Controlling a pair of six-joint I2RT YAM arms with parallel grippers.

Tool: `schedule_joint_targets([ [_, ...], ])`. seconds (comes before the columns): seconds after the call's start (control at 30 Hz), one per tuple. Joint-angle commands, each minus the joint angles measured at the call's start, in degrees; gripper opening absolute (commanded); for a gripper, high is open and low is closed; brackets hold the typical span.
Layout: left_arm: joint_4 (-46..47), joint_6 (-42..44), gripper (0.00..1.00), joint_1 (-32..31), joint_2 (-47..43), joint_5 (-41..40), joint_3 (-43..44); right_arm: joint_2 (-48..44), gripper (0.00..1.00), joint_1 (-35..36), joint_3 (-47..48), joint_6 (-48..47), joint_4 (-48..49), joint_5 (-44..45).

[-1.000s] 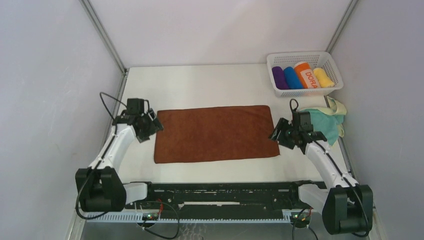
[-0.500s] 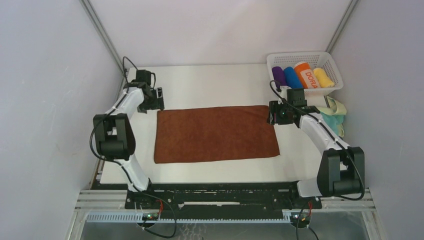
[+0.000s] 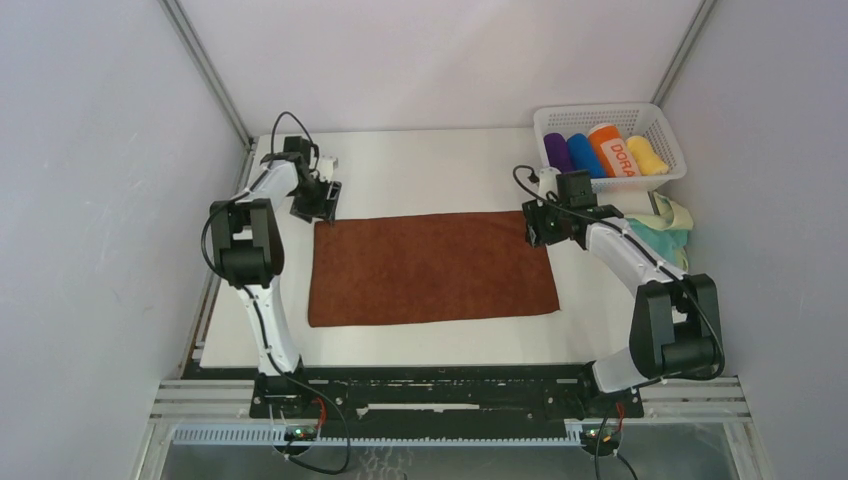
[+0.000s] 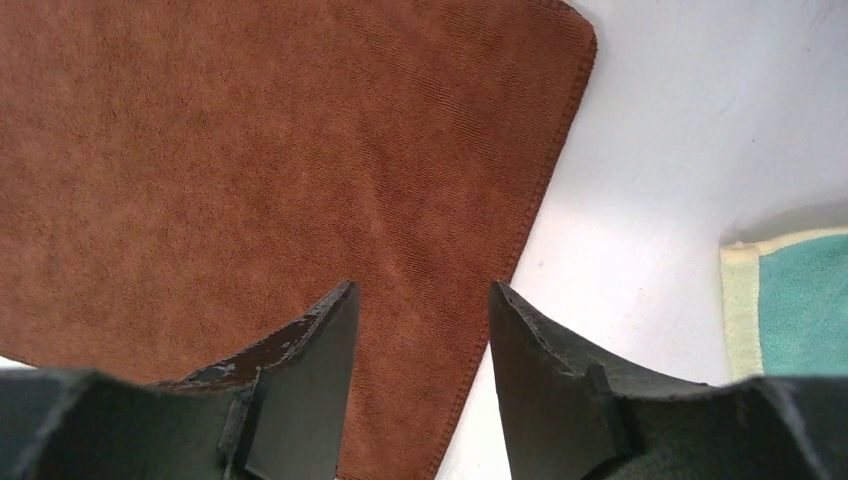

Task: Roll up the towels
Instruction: Fold the towel at the center of the board.

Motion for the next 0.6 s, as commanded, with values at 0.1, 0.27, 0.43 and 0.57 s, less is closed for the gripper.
schedule_joint_targets([
  [0.1, -3.42, 3.86, 0.66, 2.29, 3.25, 6.45, 4.59, 0.71, 0.50, 4.24, 2.22, -4.61, 1.59, 3.53],
  [0.27, -5.42, 4.20, 0.62, 3.02, 5.74, 10.85, 6.36, 1.01, 0.49, 4.98, 2.22, -5.14, 1.51, 4.52],
  [0.43, -6.66, 4.29, 0.52, 4.48, 7.31, 14.17, 7.84, 0.84, 0.49, 4.97, 2.22, -5.93, 1.54, 4.61],
  [0.57, -7.70, 4.56, 0.43, 4.91, 8.47, 15.99, 9.43, 0.99, 0.49, 4.91, 2.33, -6.43, 2.52, 4.61],
])
